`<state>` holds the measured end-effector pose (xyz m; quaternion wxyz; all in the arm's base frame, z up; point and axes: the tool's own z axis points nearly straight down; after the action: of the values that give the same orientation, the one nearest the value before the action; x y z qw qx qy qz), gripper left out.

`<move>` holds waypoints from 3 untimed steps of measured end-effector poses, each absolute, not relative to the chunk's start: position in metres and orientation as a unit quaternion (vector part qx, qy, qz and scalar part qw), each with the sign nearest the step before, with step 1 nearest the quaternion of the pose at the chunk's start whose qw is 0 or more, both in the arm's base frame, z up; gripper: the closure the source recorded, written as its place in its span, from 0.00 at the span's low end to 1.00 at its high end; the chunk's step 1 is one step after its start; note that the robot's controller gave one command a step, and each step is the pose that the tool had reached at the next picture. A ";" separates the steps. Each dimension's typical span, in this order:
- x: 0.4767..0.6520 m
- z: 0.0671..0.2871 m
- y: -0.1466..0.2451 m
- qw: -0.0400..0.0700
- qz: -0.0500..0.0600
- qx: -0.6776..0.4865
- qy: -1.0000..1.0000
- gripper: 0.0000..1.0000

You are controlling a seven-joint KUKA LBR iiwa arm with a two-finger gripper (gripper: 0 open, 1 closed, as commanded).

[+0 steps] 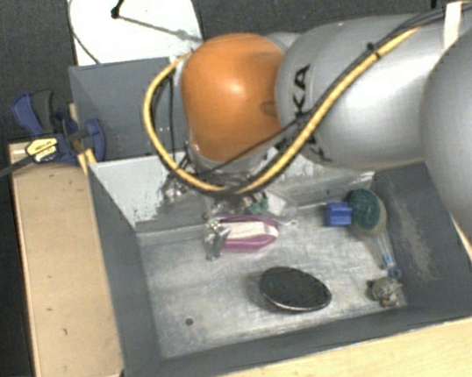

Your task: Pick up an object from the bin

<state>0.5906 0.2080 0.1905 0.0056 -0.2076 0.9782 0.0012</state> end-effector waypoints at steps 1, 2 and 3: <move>0.582 0.205 0.112 0.001 -0.002 -0.221 0.975 0.00; 0.577 0.111 0.078 -0.001 0.000 -0.172 0.985 0.00; 0.517 0.093 0.025 0.028 0.001 -0.207 0.978 0.00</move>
Offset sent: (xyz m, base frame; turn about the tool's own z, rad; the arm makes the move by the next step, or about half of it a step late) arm -0.0103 -0.0901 0.0128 -0.0354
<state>0.5170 0.0248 0.0929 0.0276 -0.2069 0.9780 0.0008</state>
